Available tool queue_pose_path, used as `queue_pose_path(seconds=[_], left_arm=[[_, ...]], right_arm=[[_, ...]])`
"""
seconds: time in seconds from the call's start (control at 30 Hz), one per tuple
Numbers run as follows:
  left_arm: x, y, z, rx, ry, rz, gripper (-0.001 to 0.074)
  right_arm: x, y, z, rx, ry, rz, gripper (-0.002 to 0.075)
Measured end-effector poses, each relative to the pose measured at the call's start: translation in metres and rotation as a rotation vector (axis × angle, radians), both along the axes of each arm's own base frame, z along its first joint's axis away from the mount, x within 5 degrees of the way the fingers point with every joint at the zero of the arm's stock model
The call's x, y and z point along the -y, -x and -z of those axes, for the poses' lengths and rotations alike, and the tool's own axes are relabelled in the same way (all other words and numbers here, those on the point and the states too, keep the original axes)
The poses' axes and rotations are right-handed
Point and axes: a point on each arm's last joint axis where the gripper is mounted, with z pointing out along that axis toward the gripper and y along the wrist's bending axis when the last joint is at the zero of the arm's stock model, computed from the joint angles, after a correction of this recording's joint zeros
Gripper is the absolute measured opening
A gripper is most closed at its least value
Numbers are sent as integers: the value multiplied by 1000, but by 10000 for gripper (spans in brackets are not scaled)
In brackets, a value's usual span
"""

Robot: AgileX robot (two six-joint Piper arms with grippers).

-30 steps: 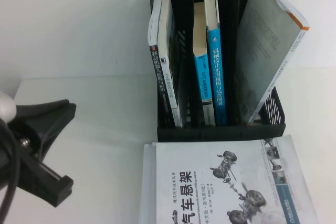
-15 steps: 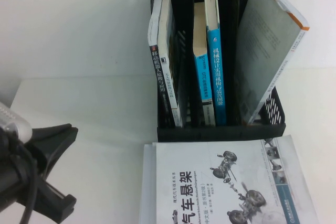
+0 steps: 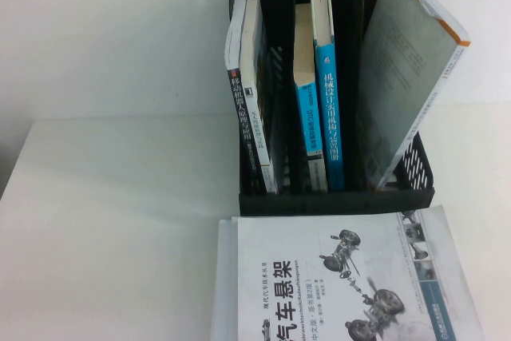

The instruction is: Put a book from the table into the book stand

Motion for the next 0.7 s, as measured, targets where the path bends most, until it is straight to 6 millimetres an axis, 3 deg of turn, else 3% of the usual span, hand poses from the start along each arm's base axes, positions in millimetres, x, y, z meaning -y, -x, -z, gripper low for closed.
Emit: queue_pose_path(seconds=[0.27, 0.7], left_arm=[[-2, 3, 75, -148, 74, -74, -1], [-2, 4, 77, -157, 43, -71, -1]], right_arm=[[0, 0, 1, -3, -6, 0, -2], [-1, 1, 5, -29, -6, -9, -2]])
